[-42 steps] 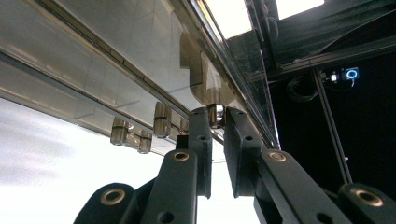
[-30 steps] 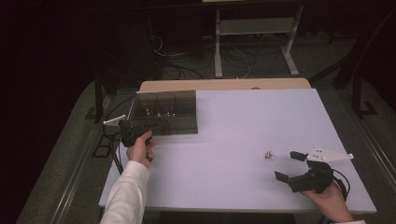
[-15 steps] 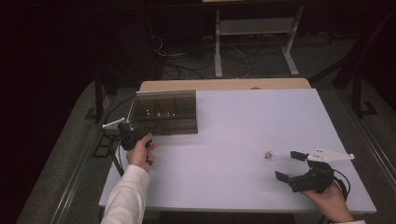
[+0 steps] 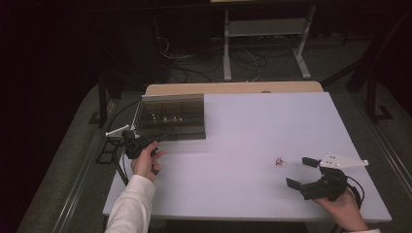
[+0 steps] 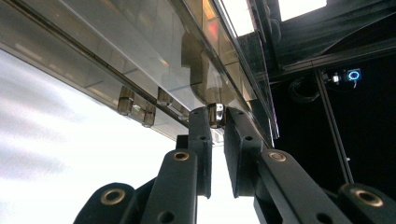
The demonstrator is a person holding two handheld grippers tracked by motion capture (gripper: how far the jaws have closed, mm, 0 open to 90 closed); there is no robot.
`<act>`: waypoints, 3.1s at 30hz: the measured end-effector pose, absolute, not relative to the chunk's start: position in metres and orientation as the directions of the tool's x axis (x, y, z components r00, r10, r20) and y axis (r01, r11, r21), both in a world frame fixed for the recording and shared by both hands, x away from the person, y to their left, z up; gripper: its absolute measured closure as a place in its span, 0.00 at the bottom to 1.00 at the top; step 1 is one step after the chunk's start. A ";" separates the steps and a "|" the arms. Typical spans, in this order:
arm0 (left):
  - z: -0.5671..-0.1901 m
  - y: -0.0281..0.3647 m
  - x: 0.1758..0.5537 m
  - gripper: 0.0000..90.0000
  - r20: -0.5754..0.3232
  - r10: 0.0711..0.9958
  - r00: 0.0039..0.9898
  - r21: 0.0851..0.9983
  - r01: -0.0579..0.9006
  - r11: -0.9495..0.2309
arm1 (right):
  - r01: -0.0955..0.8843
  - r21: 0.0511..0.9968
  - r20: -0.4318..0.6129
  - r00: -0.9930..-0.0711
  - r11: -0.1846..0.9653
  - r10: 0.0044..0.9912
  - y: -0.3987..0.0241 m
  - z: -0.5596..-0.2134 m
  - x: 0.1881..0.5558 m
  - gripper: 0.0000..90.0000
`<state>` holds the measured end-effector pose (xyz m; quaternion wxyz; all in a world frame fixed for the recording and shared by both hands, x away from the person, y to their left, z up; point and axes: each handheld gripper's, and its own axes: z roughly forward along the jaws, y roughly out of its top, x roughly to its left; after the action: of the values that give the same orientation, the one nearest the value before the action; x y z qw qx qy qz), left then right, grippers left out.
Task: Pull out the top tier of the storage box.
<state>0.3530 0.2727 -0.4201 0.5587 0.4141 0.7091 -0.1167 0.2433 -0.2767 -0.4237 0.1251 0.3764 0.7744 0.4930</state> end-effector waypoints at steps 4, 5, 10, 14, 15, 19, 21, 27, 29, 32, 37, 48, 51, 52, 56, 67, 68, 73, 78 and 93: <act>-0.420 0.273 0.351 0.89 -0.888 0.458 -0.030 0.300 0.717 0.629 | 0.458 0.859 0.176 -0.685 0.230 0.707 -0.277 -0.424 0.243 0.00; -0.421 0.273 0.351 0.89 -0.888 0.458 -0.030 0.300 0.718 0.628 | 0.458 0.859 0.176 -0.685 0.229 0.707 -0.277 -0.424 0.243 0.00; -0.422 0.273 0.350 0.89 -0.895 0.446 -0.032 0.293 0.711 0.639 | 0.458 0.858 0.176 -0.686 0.231 0.706 -0.277 -0.424 0.243 0.00; -0.422 0.272 0.349 0.89 -0.896 0.443 -0.033 0.291 0.710 0.641 | 0.459 0.858 0.177 -0.685 0.231 0.706 -0.277 -0.424 0.243 0.00; -0.422 0.273 0.349 0.89 -0.897 0.441 -0.034 0.289 0.710 0.642 | 0.460 0.857 0.177 -0.685 0.232 0.707 -0.277 -0.424 0.243 0.00; -0.423 0.273 0.350 0.89 -0.899 0.437 -0.029 0.288 0.712 0.640 | 0.459 0.857 0.176 -0.686 0.233 0.706 -0.277 -0.424 0.243 0.00; -0.423 0.273 0.349 0.88 -0.899 0.437 -0.028 0.289 0.712 0.640 | 0.460 0.857 0.176 -0.685 0.232 0.707 -0.277 -0.424 0.243 0.00; -0.423 0.274 0.346 0.83 -0.890 0.455 -0.015 0.301 0.731 0.613 | 0.460 0.857 0.176 -0.685 0.232 0.708 -0.277 -0.424 0.243 0.00; -0.422 0.274 0.345 0.81 -0.884 0.468 -0.021 0.305 0.731 0.611 | 0.461 0.856 0.176 -0.684 0.233 0.708 -0.277 -0.424 0.243 0.00; -0.422 0.275 0.343 0.79 -0.874 0.485 -0.014 0.320 0.735 0.598 | 0.460 0.857 0.175 -0.684 0.233 0.708 -0.277 -0.424 0.243 0.00; -0.423 0.278 0.342 0.75 -0.848 0.529 0.001 0.349 0.752 0.559 | 0.460 0.857 0.176 -0.684 0.231 0.708 -0.278 -0.424 0.243 0.00; -0.419 0.279 0.333 0.68 -0.749 0.652 0.117 0.470 0.788 0.398 | 0.461 0.857 0.177 -0.684 0.231 0.707 -0.277 -0.424 0.243 0.00; -0.417 0.280 0.331 0.66 -0.719 0.680 0.144 0.496 0.791 0.357 | 0.460 0.857 0.176 -0.685 0.232 0.707 -0.277 -0.424 0.243 0.00; -0.415 0.280 0.331 0.65 -0.708 0.690 0.148 0.504 0.791 0.347 | 0.461 0.857 0.177 -0.685 0.233 0.706 -0.277 -0.424 0.243 0.00; -0.409 0.279 0.329 0.62 -0.645 0.739 0.195 0.560 0.779 0.282 | 0.459 0.857 0.176 -0.687 0.234 0.705 -0.277 -0.424 0.243 0.00; -0.389 0.280 0.329 0.54 -0.555 0.762 0.333 0.655 0.740 0.153 | 0.459 0.857 0.176 -0.689 0.234 0.703 -0.277 -0.424 0.243 0.00; -0.387 0.280 0.329 0.54 -0.546 0.764 0.344 0.661 0.737 0.141 | 0.459 0.857 0.177 -0.689 0.234 0.703 -0.277 -0.424 0.243 0.00; -0.382 0.281 0.331 0.50 -0.527 0.757 0.386 0.688 0.716 0.114 | 0.460 0.857 0.177 -0.689 0.235 0.703 -0.277 -0.424 0.243 0.00; -0.376 0.281 0.333 0.47 -0.500 0.760 0.414 0.711 0.697 0.088 | 0.460 0.857 0.178 -0.690 0.235 0.702 -0.277 -0.424 0.243 0.00; -0.349 0.273 0.346 0.35 -0.418 0.746 0.518 0.718 0.692 -0.078 | 0.458 0.856 0.176 -0.693 0.238 0.699 -0.276 -0.424 0.243 0.00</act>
<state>0.3462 0.2734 -0.3489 0.4700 0.7336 0.4899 0.0290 0.2427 -0.2763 -0.4241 0.1222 0.3722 0.7773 0.4922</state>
